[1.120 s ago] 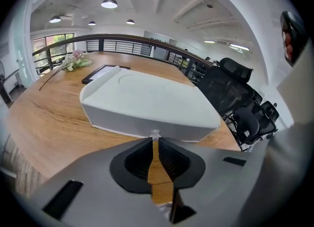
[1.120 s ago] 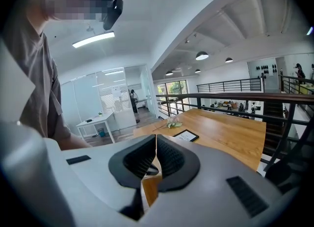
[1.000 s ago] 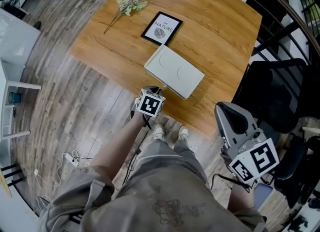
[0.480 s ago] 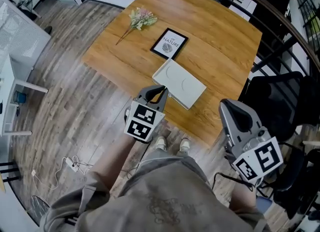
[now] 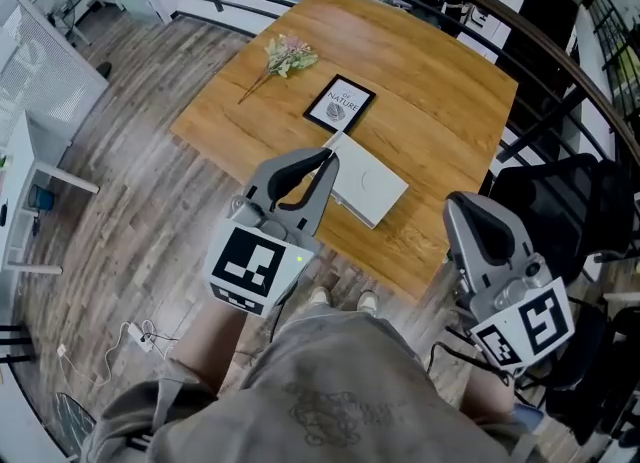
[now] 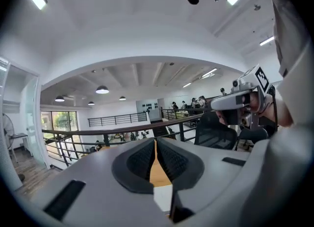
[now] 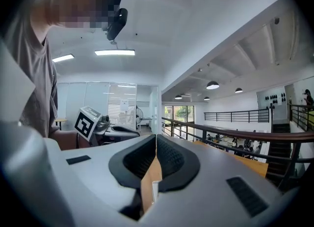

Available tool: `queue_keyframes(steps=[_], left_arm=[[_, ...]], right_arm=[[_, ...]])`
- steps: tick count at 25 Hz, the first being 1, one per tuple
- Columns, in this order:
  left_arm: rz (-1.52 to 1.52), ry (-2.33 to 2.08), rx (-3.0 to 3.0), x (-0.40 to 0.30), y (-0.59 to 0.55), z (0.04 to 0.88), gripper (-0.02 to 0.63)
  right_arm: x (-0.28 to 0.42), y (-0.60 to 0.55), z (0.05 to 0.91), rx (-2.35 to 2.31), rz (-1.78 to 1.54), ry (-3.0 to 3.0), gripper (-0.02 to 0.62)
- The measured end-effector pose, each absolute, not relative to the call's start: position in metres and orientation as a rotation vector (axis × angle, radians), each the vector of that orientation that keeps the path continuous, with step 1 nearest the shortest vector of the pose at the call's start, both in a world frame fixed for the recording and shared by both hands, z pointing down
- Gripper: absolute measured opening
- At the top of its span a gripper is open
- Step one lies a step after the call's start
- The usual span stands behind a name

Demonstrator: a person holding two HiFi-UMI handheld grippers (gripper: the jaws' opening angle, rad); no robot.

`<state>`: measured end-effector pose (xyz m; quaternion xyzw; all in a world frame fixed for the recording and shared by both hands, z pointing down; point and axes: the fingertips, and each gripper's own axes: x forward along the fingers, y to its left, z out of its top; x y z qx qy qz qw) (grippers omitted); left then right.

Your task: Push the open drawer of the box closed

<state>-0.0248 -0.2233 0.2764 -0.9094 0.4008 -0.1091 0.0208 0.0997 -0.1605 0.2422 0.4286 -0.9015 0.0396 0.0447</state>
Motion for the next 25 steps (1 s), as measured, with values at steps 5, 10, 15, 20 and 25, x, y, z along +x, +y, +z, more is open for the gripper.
queue_keyframes(steps=[5, 10, 15, 20, 25], left_arm=[[-0.255, 1.205, -2.825, -0.025, -0.206, 0.248, 0.028], [-0.223, 1.252, -2.78, -0.026, -0.195, 0.242, 0.025], [-0.246, 1.241, -2.79, -0.018, -0.188, 0.252, 0.025], [-0.313, 1.21, -2.82, -0.015, -0.183, 0.271, 0.025], [-0.382, 1.221, -2.821, -0.02, -0.179, 0.286, 0.025]], right_arm=[[0.103, -0.152, 0.225, 1.351, 0.063, -2.79, 0.034], [0.114, -0.144, 0.225, 1.373, 0.065, -2.809, 0.034], [0.118, -0.139, 0.241, 1.335, 0.095, -2.805, 0.034], [0.112, -0.135, 0.258, 1.259, 0.119, -2.783, 0.034], [0.113, -0.131, 0.271, 1.222, 0.135, -2.761, 0.034]])
